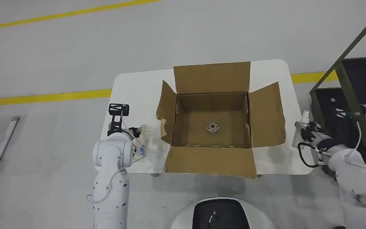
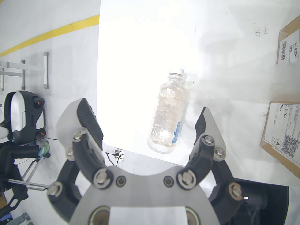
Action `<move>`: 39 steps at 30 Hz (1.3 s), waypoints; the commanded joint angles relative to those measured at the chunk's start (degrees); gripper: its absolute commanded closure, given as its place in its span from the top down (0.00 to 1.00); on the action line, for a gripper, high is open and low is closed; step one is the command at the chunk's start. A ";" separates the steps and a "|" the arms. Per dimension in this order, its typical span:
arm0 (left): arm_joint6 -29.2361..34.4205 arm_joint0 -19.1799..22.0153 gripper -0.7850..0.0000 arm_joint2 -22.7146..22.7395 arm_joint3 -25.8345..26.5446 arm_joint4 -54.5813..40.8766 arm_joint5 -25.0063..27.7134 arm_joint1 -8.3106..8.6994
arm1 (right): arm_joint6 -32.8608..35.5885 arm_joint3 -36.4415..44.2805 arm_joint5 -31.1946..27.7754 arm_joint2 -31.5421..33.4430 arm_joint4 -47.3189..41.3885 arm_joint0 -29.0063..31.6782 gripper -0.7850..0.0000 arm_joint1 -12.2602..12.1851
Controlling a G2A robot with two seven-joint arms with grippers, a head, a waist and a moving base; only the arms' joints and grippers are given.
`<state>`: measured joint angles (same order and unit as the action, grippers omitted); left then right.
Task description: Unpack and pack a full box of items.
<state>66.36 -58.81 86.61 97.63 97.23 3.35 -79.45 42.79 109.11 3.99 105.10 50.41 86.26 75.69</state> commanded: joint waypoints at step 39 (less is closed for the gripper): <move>0.00 0.00 1.00 0.00 0.00 0.00 0.00 0.00 | -2.81 0.10 3.13 -3.27 5.84 -4.49 0.35 -1.41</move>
<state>66.36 -58.81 86.61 97.63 97.23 3.35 -79.45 41.25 105.84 6.09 99.35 57.54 80.99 74.35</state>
